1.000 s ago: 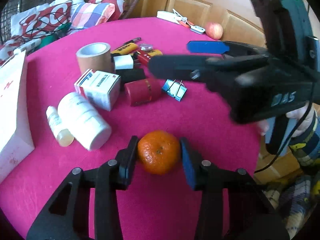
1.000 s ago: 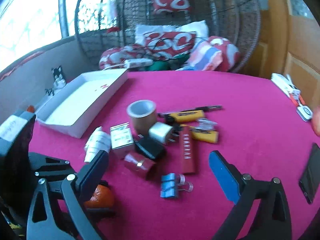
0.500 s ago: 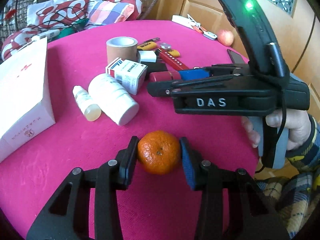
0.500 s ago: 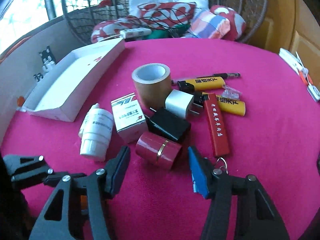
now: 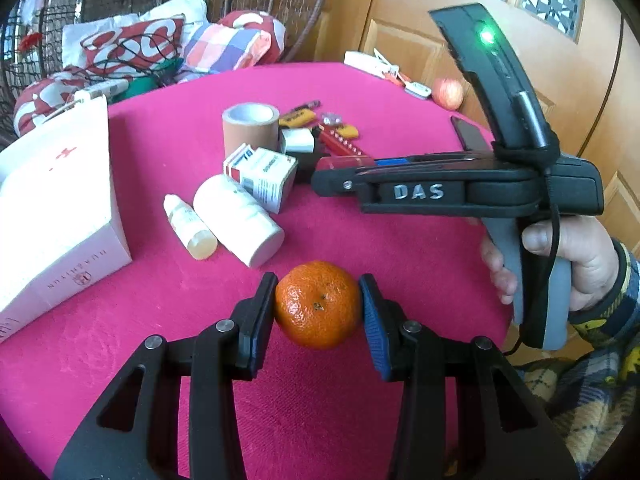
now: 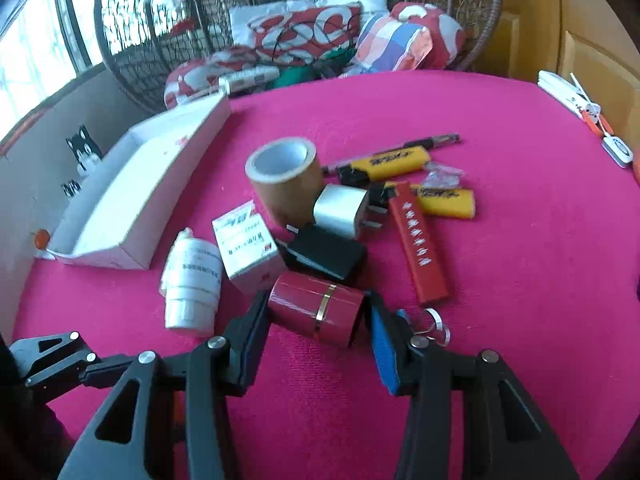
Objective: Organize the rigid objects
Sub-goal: 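Carry the orange and red tube to the white tray and release both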
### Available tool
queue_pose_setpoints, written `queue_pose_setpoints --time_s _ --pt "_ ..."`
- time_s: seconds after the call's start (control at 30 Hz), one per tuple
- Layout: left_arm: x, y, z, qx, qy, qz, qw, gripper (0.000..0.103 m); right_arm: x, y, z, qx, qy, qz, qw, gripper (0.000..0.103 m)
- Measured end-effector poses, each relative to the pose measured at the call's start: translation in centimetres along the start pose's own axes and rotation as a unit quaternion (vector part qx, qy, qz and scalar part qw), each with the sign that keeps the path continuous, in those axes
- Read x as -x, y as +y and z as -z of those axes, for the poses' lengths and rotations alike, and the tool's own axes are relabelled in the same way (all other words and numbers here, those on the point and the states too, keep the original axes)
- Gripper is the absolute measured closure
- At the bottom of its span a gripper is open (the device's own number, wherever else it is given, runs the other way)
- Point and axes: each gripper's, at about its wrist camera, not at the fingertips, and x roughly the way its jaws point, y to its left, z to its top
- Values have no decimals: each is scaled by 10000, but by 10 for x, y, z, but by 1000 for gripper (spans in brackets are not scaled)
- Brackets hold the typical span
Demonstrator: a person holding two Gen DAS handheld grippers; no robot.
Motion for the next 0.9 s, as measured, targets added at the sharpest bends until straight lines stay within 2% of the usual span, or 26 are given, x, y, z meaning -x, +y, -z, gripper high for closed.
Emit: queue_pose_setpoints --time_s 0.2,0.4,0.6,0.9 --pt "26 6 -11 135 -366 -49 9992 62 24 5 -10 4 -352 -196 9992 56" --pt "56 27 -18 418 -745 -326 9958 62 38 16 -24 178 -608 -289 9976 56" --pt "84 51 -17 644 -1051 -583 9907 62 39 29 -35 316 -662 -550 9958 56" --pt "107 82 -11 985 -1258 -888 9832 62 34 65 -47 655 -687 -798 9923 56"
